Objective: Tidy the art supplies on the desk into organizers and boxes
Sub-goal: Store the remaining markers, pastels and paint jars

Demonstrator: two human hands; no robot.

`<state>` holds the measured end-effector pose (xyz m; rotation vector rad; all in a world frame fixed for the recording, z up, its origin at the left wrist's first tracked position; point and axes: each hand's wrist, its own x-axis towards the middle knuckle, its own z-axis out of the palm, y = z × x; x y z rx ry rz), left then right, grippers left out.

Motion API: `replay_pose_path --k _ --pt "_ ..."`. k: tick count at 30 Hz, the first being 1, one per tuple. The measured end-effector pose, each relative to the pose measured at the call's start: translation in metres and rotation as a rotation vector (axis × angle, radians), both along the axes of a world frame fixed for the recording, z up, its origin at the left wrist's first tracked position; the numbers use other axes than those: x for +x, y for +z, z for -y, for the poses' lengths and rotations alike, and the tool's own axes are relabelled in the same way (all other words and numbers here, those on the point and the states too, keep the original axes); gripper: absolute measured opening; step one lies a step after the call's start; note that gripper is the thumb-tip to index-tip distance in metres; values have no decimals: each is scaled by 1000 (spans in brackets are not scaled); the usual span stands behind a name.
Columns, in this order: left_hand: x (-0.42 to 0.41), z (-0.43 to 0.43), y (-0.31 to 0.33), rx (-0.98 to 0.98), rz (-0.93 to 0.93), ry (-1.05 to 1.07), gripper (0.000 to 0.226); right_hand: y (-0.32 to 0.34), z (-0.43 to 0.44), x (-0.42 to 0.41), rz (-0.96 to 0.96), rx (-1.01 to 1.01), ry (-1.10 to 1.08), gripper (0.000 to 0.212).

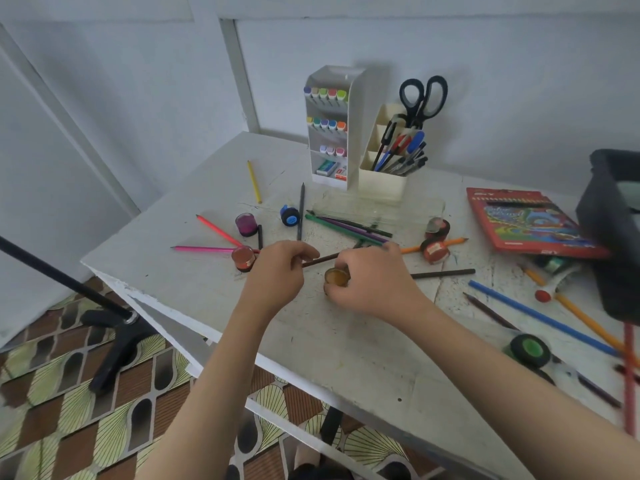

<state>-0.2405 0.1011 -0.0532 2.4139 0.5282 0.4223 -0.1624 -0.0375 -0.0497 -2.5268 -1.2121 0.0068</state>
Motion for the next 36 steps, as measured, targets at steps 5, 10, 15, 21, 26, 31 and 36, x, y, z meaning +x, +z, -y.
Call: replay_pose_path --k 5,10,15,21,26,31,36 --pt "-3 17 15 -188 47 -168 66 6 20 9 -181 295 -81 30" --pt "7 46 29 -212 73 -329 59 19 51 16 -364 369 -199 29" --pt "21 76 36 -357 25 -319 43 29 84 16 -411 403 -251 27" --pt "30 107 39 -775 -65 -338 33 35 125 10 -392 520 -272 13" --pt "34 133 31 -791 -42 -333 42 29 148 3 -487 528 -269 8" --pt "32 155 19 -499 1 -424 41 23 171 0 -536 575 -316 17" --pt "32 157 16 -372 -99 -538 33 27 187 -2 -389 275 -271 28"
